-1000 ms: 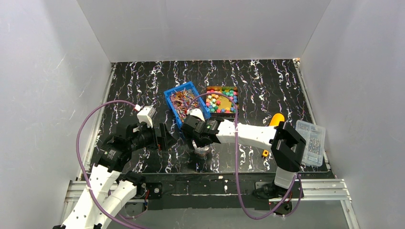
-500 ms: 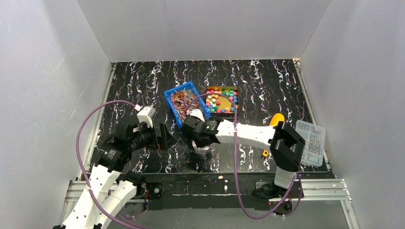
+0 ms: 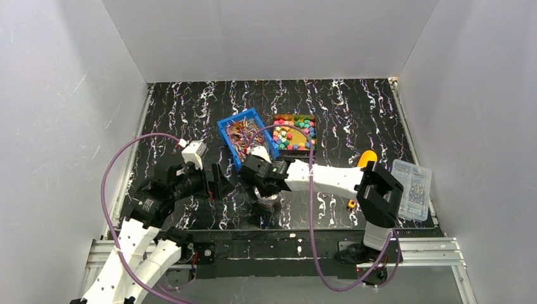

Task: Pack the candies
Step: Close the bottle lid on the packing bottle.

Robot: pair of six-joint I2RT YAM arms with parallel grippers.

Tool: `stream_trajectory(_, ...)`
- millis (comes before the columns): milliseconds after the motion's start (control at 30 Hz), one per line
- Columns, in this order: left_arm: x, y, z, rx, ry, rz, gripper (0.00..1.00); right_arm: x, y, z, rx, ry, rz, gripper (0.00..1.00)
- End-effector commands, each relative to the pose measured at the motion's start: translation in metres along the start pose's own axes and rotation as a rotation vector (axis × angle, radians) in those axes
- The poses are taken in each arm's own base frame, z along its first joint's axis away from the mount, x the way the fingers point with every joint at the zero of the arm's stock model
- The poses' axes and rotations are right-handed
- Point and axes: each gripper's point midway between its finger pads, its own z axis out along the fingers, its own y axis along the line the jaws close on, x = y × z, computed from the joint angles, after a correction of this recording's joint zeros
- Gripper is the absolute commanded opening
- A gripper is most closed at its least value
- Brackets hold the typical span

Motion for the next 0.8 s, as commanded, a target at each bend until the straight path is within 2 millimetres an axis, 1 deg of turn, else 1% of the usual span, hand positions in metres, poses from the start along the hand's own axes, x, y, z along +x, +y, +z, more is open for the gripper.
stream_trajectory(0,-0.002,-0.004,-0.004,0.011,-0.001,0.006,0.99,-0.010,0.006,-0.018,-0.018,-0.032,0.012,0.98)
stream_trajectory(200,-0.002,-0.004,-0.004,0.012,0.000,0.006,0.99,-0.007,0.007,-0.018,-0.022,-0.029,0.009,0.98)
stream_trajectory(767,-0.002,-0.004,-0.003,0.009,0.002,0.005,0.99,0.017,0.000,-0.019,-0.016,0.001,0.018,0.98)
